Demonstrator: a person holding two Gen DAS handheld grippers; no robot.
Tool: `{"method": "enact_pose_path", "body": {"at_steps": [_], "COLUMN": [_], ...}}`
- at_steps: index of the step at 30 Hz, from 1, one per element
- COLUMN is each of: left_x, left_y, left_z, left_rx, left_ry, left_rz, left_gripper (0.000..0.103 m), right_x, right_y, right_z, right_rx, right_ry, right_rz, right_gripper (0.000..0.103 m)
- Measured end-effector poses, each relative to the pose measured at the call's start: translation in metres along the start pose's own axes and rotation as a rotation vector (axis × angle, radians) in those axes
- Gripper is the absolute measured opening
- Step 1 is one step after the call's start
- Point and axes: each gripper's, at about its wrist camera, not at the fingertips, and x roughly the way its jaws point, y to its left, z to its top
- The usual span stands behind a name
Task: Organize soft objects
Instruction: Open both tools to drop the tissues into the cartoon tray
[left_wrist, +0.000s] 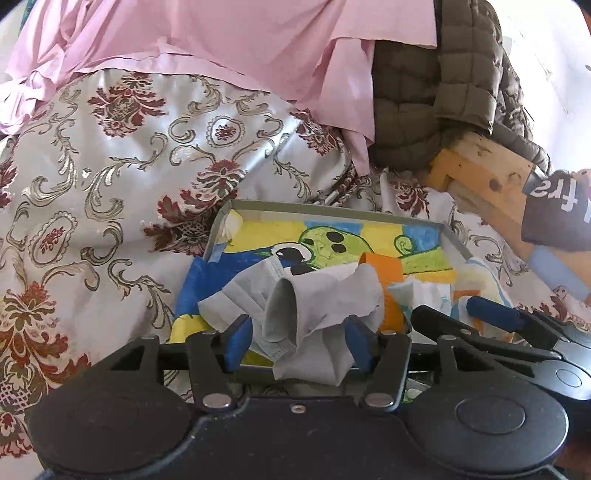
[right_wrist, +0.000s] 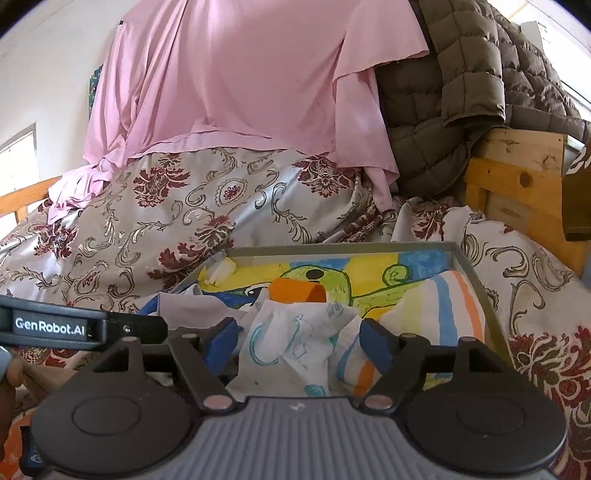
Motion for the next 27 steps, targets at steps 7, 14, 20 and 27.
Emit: {"method": "enact_pose_path", "body": {"at_steps": [7, 14, 20, 27], "left_x": [-0.008, -0.032, -0.069, -0.125], "left_y": [0.003, 0.002, 0.001, -0.004], "left_z": [0.001, 0.001, -0.002, -0.018], "left_rx": [-0.022, -0.047, -0.052, -0.060], "left_ry": [-0.043, -0.114, -0.161, -0.197], "left_rz": [0.012, 0.034, 0.040, 0.037], "left_gripper": [0.067, 0.075, 0.083, 0.093], "right_x": [-0.007, -0.028, -0.067, -0.124], "right_y": [0.001, -0.003, -0.008, 0.003], "right_z": [0.006, 0.015, 0.023, 0.019], "right_rx": [-0.005, -0.007, 0.043, 0.081], "right_ry": [-0.035, -0.069, -0.106, -0.146], "right_rz": [-0.008, -0.050, -0.090, -0.103], "right_gripper": [0.084, 0.091, 0.099, 0.103]}}
